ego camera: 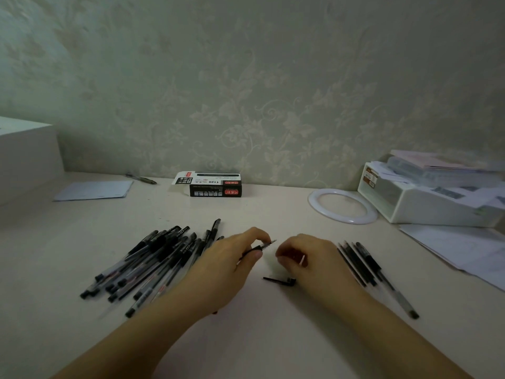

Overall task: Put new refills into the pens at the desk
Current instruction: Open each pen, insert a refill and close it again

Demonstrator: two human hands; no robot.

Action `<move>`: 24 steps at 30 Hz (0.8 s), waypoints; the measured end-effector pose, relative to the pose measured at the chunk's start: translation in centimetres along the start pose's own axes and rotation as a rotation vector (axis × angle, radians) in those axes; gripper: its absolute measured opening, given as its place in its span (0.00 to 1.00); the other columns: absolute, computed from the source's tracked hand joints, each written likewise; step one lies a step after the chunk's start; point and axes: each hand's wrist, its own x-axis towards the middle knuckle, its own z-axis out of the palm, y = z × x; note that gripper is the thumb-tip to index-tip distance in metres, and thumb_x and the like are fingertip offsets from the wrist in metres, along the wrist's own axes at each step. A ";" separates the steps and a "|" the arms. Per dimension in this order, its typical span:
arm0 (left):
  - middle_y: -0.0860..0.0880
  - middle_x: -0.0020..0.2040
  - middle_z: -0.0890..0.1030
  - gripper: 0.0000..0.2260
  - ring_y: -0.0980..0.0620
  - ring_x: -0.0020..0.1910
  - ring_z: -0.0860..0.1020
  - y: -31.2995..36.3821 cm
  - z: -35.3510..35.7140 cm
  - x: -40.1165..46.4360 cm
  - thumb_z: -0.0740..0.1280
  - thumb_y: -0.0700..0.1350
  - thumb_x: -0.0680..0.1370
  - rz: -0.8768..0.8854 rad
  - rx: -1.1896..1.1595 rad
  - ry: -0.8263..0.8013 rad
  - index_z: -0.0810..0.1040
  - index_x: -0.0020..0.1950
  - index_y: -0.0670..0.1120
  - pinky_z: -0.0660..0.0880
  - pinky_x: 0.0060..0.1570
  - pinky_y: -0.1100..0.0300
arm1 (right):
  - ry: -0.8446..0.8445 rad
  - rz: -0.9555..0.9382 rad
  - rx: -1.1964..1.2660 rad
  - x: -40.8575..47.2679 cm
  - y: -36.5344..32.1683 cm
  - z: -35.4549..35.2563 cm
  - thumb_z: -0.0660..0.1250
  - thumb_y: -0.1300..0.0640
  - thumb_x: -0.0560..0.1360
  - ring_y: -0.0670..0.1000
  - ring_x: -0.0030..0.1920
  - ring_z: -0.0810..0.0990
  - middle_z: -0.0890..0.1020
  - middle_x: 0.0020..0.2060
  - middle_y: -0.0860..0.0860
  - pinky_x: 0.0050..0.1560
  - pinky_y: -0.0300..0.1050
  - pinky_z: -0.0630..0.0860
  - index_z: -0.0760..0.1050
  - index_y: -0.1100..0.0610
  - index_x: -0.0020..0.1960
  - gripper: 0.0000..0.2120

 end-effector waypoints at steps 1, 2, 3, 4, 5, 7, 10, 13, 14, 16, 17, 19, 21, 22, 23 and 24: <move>0.58 0.36 0.73 0.09 0.59 0.39 0.74 0.0 0.0 0.0 0.58 0.49 0.82 0.001 0.003 0.000 0.71 0.61 0.59 0.73 0.41 0.63 | -0.033 -0.039 -0.061 0.0 0.0 0.1 0.68 0.59 0.78 0.38 0.40 0.75 0.78 0.41 0.40 0.44 0.25 0.69 0.83 0.51 0.50 0.06; 0.58 0.36 0.73 0.10 0.59 0.39 0.74 0.0 0.0 0.0 0.58 0.49 0.82 0.000 0.004 0.000 0.71 0.61 0.59 0.72 0.41 0.63 | -0.061 -0.062 -0.109 0.1 0.1 0.2 0.67 0.59 0.78 0.38 0.40 0.74 0.77 0.42 0.41 0.43 0.24 0.67 0.83 0.51 0.52 0.07; 0.59 0.36 0.73 0.10 0.59 0.39 0.74 0.0 0.1 0.0 0.58 0.48 0.82 0.000 0.005 0.000 0.71 0.61 0.59 0.72 0.40 0.63 | -0.082 -0.073 -0.142 0.1 0.2 0.2 0.66 0.59 0.79 0.39 0.41 0.72 0.76 0.42 0.42 0.43 0.24 0.66 0.83 0.52 0.53 0.08; 0.59 0.36 0.73 0.10 0.60 0.39 0.73 0.0 0.1 0.0 0.59 0.48 0.82 0.000 0.007 0.001 0.71 0.61 0.59 0.71 0.39 0.63 | -0.094 -0.076 -0.157 0.2 0.3 0.2 0.65 0.59 0.79 0.40 0.42 0.71 0.75 0.42 0.42 0.43 0.25 0.66 0.83 0.52 0.54 0.09; 0.59 0.36 0.73 0.10 0.60 0.38 0.73 0.0 0.1 0.0 0.59 0.48 0.82 0.001 0.010 0.002 0.71 0.61 0.59 0.69 0.38 0.64 | -0.100 -0.071 -0.159 0.2 0.4 0.2 0.65 0.59 0.79 0.40 0.42 0.71 0.75 0.42 0.42 0.44 0.25 0.66 0.83 0.51 0.54 0.09; 0.60 0.35 0.72 0.10 0.62 0.38 0.73 -0.1 0.2 0.0 0.59 0.48 0.82 -0.001 0.014 0.001 0.71 0.61 0.59 0.66 0.37 0.66 | -0.107 -0.060 -0.164 0.2 0.6 0.2 0.65 0.58 0.79 0.40 0.43 0.71 0.75 0.42 0.42 0.44 0.25 0.66 0.83 0.51 0.55 0.09; 0.61 0.35 0.72 0.11 0.64 0.39 0.73 0.0 0.2 0.0 0.59 0.48 0.82 -0.009 0.012 -0.002 0.72 0.62 0.60 0.66 0.37 0.68 | -0.094 -0.031 -0.164 0.2 0.5 0.3 0.67 0.56 0.79 0.40 0.41 0.72 0.76 0.43 0.41 0.43 0.24 0.66 0.81 0.50 0.57 0.09; 0.63 0.36 0.73 0.12 0.67 0.40 0.73 0.1 0.1 0.0 0.59 0.48 0.82 -0.014 -0.011 0.010 0.72 0.63 0.61 0.66 0.39 0.72 | 0.024 0.052 0.015 0.3 0.0 0.2 0.70 0.52 0.76 0.41 0.41 0.78 0.81 0.42 0.40 0.42 0.26 0.70 0.81 0.47 0.53 0.06; 0.65 0.36 0.74 0.13 0.68 0.41 0.74 0.1 0.0 0.0 0.60 0.47 0.81 -0.011 -0.026 0.019 0.72 0.63 0.61 0.66 0.39 0.73 | 0.052 0.102 0.143 0.3 -0.2 0.1 0.70 0.52 0.76 0.41 0.41 0.79 0.83 0.41 0.41 0.42 0.27 0.72 0.82 0.47 0.51 0.05; 0.70 0.39 0.75 0.14 0.69 0.43 0.74 0.4 -0.1 0.1 0.61 0.45 0.81 0.016 -0.058 0.030 0.74 0.64 0.59 0.67 0.41 0.76 | 0.022 0.220 0.470 0.4 -0.8 -0.1 0.71 0.53 0.76 0.41 0.39 0.82 0.86 0.40 0.43 0.40 0.30 0.76 0.84 0.48 0.47 0.03; 0.74 0.41 0.74 0.14 0.70 0.44 0.74 0.6 -0.2 0.1 0.61 0.44 0.81 0.036 -0.073 0.032 0.74 0.64 0.58 0.67 0.42 0.77 | -0.019 0.279 0.607 0.3 -1.2 -0.1 0.71 0.52 0.76 0.41 0.38 0.83 0.87 0.40 0.45 0.40 0.31 0.77 0.85 0.48 0.46 0.04; 0.77 0.43 0.73 0.15 0.72 0.45 0.74 0.8 -0.1 0.0 0.62 0.42 0.81 0.066 -0.105 0.039 0.75 0.64 0.57 0.66 0.44 0.79 | -0.077 0.361 0.782 0.1 -1.7 0.1 0.71 0.53 0.75 0.42 0.37 0.82 0.87 0.42 0.48 0.39 0.32 0.77 0.86 0.51 0.47 0.05; 0.76 0.44 0.74 0.15 0.71 0.46 0.75 0.8 0.0 0.0 0.62 0.43 0.81 0.066 -0.134 0.044 0.75 0.65 0.58 0.66 0.44 0.79 | -0.091 0.398 0.892 -0.1 -1.8 0.4 0.71 0.54 0.76 0.42 0.37 0.81 0.87 0.43 0.51 0.38 0.33 0.76 0.86 0.52 0.47 0.06; 0.74 0.44 0.75 0.15 0.70 0.46 0.75 0.8 0.0 0.1 0.62 0.44 0.81 0.061 -0.139 0.048 0.74 0.65 0.59 0.67 0.44 0.78 | -0.085 0.419 0.936 -0.2 -1.9 0.5 0.70 0.54 0.76 0.43 0.38 0.81 0.87 0.43 0.52 0.39 0.34 0.76 0.86 0.53 0.47 0.06; 0.72 0.43 0.75 0.16 0.68 0.45 0.75 0.7 0.1 0.1 0.62 0.45 0.81 0.053 -0.134 0.055 0.73 0.65 0.61 0.67 0.43 0.77 | -0.063 0.444 0.979 -0.1 -1.9 0.4 0.70 0.54 0.76 0.44 0.39 0.82 0.87 0.44 0.52 0.40 0.35 0.77 0.86 0.53 0.47 0.06; 0.68 0.41 0.76 0.16 0.66 0.42 0.75 0.6 0.3 0.1 0.61 0.47 0.81 0.040 -0.120 0.061 0.71 0.65 0.63 0.67 0.41 0.75 | -0.017 0.468 1.019 0.1 -1.8 0.2 0.69 0.54 0.76 0.45 0.41 0.82 0.87 0.45 0.53 0.41 0.36 0.78 0.85 0.54 0.47 0.07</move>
